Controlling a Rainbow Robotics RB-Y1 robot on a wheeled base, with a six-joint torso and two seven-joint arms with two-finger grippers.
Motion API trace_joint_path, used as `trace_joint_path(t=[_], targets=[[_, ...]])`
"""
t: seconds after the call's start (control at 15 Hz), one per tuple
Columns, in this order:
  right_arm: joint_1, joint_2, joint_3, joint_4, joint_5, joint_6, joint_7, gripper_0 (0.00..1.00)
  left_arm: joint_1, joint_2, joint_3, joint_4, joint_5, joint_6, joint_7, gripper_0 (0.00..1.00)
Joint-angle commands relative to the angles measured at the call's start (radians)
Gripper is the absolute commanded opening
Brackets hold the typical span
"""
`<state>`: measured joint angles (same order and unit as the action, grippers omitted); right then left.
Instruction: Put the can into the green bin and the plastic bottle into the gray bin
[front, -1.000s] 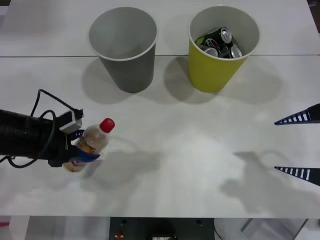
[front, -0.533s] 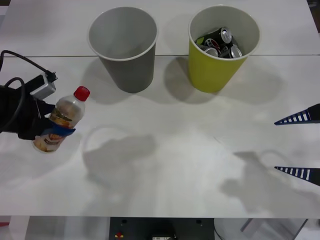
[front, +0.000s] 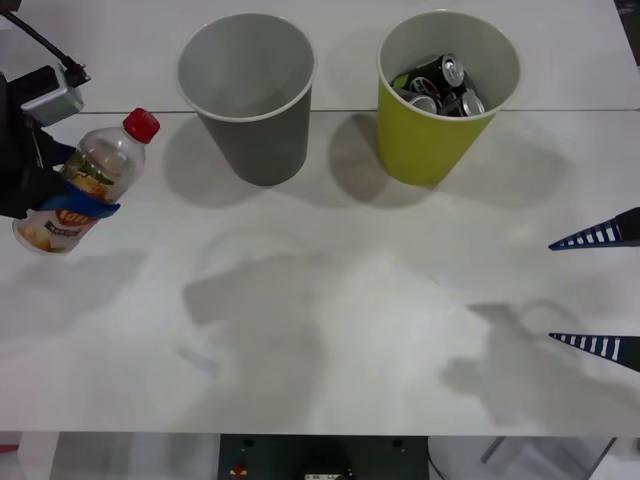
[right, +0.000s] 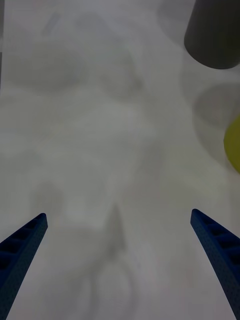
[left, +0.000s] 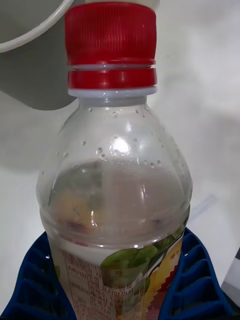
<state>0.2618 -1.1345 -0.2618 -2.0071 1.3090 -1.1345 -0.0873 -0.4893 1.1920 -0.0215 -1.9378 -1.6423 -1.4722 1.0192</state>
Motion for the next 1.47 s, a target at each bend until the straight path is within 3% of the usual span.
trace_joint_path(t=[0.07, 0.33, 0.87, 1.07, 1.47], targets=[[0.000, 0.000, 0.000, 0.000, 0.000, 0.000, 0.000, 1.00, -0.209, 0.017, -0.146, 0.097, 0.016, -0.028, 0.002, 0.00], [0.000, 0.000, 0.000, 0.000, 0.000, 0.000, 0.000, 1.00, -0.491, -0.005, -0.342, 0.234, 0.032, -0.034, 0.009, 0.00], [0.000, 0.000, 0.000, 0.000, 0.000, 0.000, 0.000, 1.00, -0.928, -0.186, -0.627, 0.642, 0.016, 0.004, 0.041, 0.00], [0.000, 0.000, 0.000, 0.000, 0.000, 0.000, 0.000, 1.00, -1.023, -0.276, -0.706, 0.792, 0.012, 0.061, 0.055, 0.00], [0.000, 0.000, 0.000, 0.000, 0.000, 0.000, 0.000, 1.00, -1.042, -0.390, -0.710, 0.935, -0.030, 0.158, 0.065, 0.00]])
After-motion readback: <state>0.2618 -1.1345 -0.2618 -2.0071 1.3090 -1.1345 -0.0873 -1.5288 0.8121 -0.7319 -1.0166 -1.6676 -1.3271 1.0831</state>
